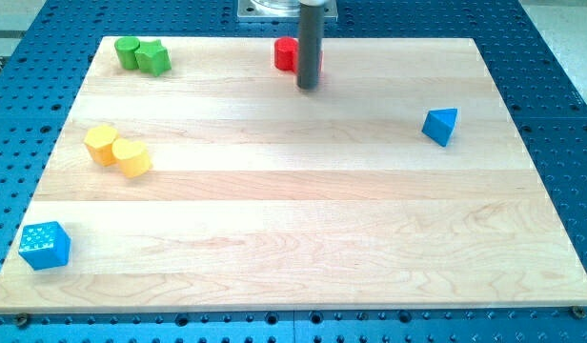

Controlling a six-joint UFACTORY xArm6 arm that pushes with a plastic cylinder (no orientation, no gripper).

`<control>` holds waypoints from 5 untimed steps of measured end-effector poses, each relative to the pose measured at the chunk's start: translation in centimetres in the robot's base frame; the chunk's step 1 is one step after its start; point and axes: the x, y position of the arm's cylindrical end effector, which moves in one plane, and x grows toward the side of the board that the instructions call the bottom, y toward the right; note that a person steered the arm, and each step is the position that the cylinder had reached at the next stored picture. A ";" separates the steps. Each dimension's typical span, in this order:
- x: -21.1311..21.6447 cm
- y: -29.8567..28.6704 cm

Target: Place the blue triangle to the bottom left side of the board

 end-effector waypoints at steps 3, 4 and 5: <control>3.9 23.3; 9.3 23.3; 13.6 8.9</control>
